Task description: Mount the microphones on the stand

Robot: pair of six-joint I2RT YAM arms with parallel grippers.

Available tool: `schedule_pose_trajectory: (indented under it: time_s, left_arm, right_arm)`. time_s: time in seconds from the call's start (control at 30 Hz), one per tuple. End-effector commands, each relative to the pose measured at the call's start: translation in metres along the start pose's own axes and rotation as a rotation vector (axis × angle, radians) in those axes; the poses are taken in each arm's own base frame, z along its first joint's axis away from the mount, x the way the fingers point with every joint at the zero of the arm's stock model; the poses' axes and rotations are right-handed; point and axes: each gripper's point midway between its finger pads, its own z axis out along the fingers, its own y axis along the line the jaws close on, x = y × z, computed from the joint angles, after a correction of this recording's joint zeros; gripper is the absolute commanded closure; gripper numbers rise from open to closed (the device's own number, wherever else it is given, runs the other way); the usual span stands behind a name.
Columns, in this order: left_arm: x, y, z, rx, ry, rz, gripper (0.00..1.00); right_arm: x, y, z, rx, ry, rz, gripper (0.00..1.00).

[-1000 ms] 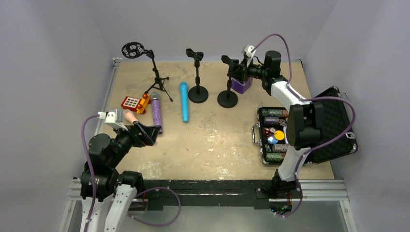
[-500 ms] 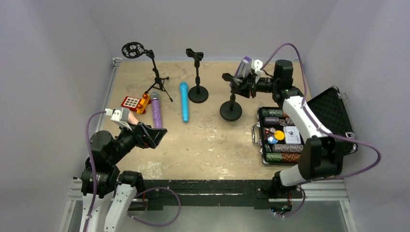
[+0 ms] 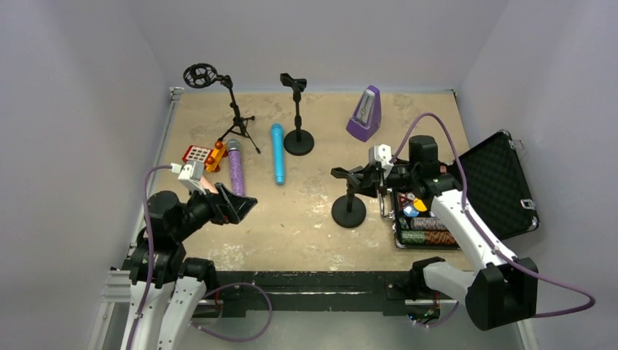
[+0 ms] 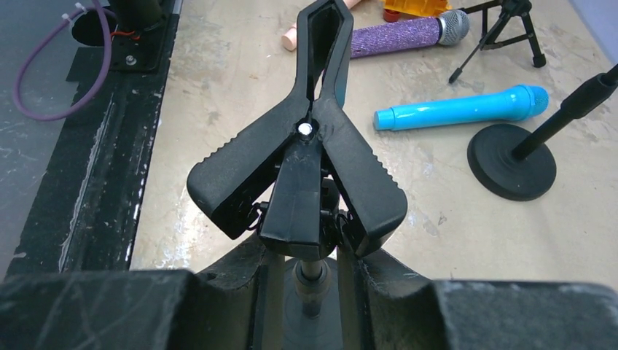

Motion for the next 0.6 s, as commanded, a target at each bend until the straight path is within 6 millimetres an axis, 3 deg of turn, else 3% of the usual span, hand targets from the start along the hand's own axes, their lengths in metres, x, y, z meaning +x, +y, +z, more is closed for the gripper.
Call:
schedule_pose_trajectory:
  time_s: [0.0,0.07,0.23,0.57]
  left_arm:
    - [0.003,0.001,0.0,-0.001,0.005,-0.03,0.0]
    - [0.003,0.002,0.0,-0.007,0.002,-0.03,0.0]
    - [0.006,0.011,0.004,-0.039,0.017,-0.03,0.0]
    - [0.002,0.025,0.018,-0.088,0.048,-0.008,0.0]
  right_arm:
    - [0.0,0.013,-0.002,-0.02,-0.011,-0.037,0.94]
    - [0.006,0.017,-0.003,-0.017,0.005,-0.032,0.88]
    - [0.006,0.021,-0.007,0.006,0.03,0.003,0.61]
    - [0.01,0.009,-0.032,0.149,0.077,0.092,0.34]
